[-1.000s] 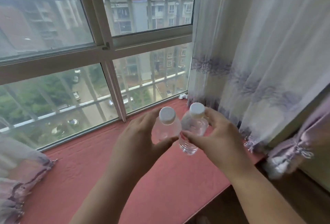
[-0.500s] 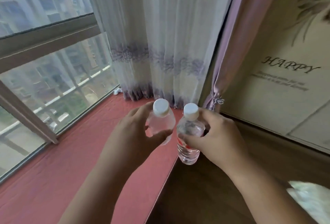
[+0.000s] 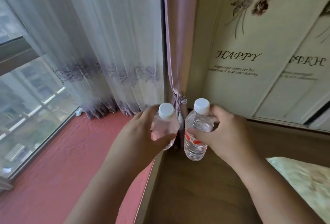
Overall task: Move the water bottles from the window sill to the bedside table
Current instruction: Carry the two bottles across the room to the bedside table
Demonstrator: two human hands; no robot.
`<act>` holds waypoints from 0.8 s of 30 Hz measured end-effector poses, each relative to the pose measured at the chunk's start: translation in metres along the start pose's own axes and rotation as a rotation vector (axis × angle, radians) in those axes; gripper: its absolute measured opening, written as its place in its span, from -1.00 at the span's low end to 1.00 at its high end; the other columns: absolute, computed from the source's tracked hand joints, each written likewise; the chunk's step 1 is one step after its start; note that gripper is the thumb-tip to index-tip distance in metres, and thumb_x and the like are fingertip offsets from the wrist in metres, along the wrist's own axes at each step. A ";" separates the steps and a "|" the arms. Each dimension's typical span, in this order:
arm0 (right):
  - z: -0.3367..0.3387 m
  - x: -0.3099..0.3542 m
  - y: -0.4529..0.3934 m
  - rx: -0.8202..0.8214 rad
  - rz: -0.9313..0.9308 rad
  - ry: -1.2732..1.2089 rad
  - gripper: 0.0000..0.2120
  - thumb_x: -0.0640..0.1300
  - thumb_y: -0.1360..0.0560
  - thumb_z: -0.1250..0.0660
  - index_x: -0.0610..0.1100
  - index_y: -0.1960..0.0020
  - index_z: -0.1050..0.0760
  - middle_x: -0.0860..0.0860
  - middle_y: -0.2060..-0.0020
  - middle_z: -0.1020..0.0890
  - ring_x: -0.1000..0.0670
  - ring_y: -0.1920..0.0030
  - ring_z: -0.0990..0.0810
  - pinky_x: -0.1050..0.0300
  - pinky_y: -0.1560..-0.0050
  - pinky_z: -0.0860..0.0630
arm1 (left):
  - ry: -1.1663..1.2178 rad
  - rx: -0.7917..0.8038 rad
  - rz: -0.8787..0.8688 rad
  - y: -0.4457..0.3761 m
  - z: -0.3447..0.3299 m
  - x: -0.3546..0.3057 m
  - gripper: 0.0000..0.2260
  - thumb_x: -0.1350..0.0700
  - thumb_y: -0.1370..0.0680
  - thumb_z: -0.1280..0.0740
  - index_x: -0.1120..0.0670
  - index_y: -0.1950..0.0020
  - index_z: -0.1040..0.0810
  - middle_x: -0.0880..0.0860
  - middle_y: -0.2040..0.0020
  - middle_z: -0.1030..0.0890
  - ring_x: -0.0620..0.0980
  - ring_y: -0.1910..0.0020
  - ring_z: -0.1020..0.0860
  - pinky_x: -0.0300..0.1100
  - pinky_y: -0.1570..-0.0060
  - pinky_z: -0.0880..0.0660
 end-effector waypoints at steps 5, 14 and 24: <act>0.033 -0.032 -0.018 -0.060 -0.027 0.015 -0.43 0.35 -0.15 -0.45 0.27 -0.13 -0.48 0.26 0.17 -0.67 0.12 0.10 -0.66 0.01 0.08 -0.60 | -0.041 0.017 -0.032 -0.027 -0.025 -0.032 -0.33 -0.29 -0.38 -0.46 -0.31 -0.41 -0.23 -0.23 -0.27 -0.46 -0.18 -0.06 -0.56 -0.19 -0.03 -0.54; 0.070 -0.083 -0.043 -0.085 -0.046 0.036 -0.46 0.27 -0.18 -0.52 0.21 -0.11 -0.50 0.25 0.16 -0.67 0.10 0.09 -0.65 -0.01 0.06 -0.60 | -0.049 0.035 -0.043 -0.060 -0.073 -0.069 -0.28 -0.32 -0.38 -0.44 -0.25 -0.46 -0.23 -0.19 -0.35 -0.46 -0.15 -0.13 -0.58 -0.18 -0.08 -0.53; 0.081 -0.140 -0.065 -0.065 -0.174 -0.017 -0.45 0.24 -0.20 -0.56 0.18 -0.14 -0.51 0.29 0.08 -0.66 0.18 0.04 -0.63 0.00 0.02 -0.60 | -0.025 0.126 -0.056 -0.102 -0.125 -0.081 -0.27 -0.32 -0.36 -0.45 -0.28 -0.45 -0.22 -0.18 -0.38 -0.45 -0.10 -0.14 -0.58 -0.09 -0.07 -0.58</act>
Point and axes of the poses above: each hand's wrist, its own y-axis away from the middle knuckle, its own z-axis out of the back of the hand, x = y × z, the point moved 5 cm from there along -y, towards the middle knuckle
